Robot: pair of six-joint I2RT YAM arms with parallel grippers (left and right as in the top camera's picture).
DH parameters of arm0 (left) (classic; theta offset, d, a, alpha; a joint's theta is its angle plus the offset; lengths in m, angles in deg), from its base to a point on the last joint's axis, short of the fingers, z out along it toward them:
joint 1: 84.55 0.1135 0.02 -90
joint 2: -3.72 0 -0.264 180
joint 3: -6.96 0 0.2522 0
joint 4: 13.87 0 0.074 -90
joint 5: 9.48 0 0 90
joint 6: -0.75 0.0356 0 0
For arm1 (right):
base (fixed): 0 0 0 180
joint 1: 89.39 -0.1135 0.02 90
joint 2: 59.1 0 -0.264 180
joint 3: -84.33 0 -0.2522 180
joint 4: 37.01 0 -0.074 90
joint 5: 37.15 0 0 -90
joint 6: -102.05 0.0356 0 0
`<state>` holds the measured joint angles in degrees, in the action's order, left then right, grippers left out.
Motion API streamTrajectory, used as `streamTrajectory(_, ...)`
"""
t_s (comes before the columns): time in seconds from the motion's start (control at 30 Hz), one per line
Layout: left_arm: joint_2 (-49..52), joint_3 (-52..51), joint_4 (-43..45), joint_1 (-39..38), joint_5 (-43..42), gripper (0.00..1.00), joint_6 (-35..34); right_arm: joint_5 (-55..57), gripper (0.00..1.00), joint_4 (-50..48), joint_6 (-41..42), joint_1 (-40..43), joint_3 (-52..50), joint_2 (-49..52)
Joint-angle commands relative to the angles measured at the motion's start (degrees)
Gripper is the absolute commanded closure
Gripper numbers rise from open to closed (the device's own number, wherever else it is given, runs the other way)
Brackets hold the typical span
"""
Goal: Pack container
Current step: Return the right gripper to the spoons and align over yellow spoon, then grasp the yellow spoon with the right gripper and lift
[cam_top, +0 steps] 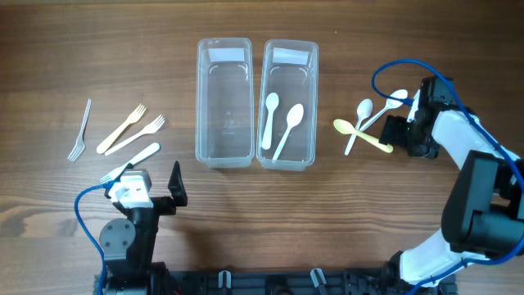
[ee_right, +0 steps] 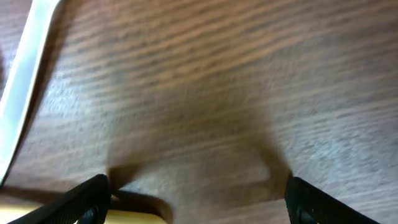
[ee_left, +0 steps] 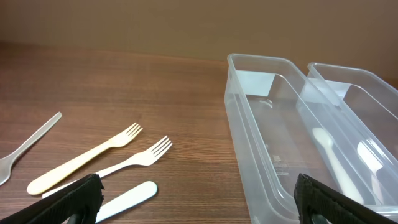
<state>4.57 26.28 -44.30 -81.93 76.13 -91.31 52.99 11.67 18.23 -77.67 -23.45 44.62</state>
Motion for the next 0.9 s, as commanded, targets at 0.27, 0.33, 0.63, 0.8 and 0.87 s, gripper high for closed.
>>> streamTrajectory(0.27, -0.5, -0.4, 0.2, -0.3, -0.5, 0.0, 0.1, -9.1, 0.1, 6.9, 1.9, -0.3, -2.6, -6.8)
streamTrajectory(0.33, -0.5, -0.4, 0.2, -0.3, -0.5, 0.0, 0.1, -9.0, 0.1, 7.8, 1.9, -0.3, -2.6, -7.9)
streamTrajectory(0.63, -0.5, -0.4, 0.2, -0.3, -0.5, 0.0, 0.1, -20.4, 0.11, 4.0, -11.0, -0.3, -2.6, -13.6)
streamTrajectory(0.8, -0.5, -0.4, 0.2, -0.3, -0.5, 0.0, 0.1, -27.9, 0.21, 0.0, -23.3, -0.4, -2.6, -12.9)
streamTrajectory(0.87, -0.5, -0.4, 0.2, -0.3, -0.5, 0.0, 0.1, -28.5, 0.21, -1.8, -27.7, -1.1, -2.6, -12.7)
